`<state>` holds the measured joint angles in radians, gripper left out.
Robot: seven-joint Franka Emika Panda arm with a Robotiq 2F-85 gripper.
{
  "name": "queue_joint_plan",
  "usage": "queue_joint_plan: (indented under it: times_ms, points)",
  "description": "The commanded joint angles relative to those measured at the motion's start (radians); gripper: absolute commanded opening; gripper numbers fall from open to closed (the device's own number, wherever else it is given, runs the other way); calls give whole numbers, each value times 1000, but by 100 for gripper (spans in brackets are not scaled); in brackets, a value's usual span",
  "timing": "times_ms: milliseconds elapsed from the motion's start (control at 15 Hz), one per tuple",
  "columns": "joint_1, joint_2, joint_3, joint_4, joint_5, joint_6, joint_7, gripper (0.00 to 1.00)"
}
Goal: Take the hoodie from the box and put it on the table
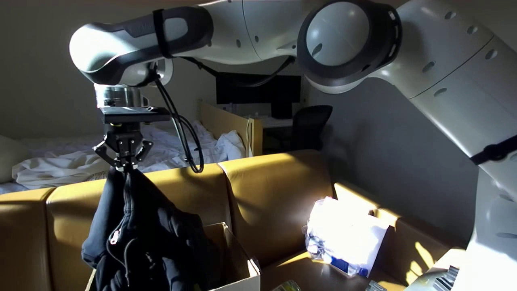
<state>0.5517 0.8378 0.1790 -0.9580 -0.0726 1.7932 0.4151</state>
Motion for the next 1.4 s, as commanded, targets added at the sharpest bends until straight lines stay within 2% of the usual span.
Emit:
queue_joint_plan:
  times_ms: [0,333,600,1333]
  points:
    - [-26,-157,-40,-67,5,5,131,9]
    - [-50,-303,-125,-83,-13,-38,297,8]
    - [-74,-436,-197,-142,-5,-102,423,8]
    - [-121,-845,-405,-464,-53,-290,751,8]
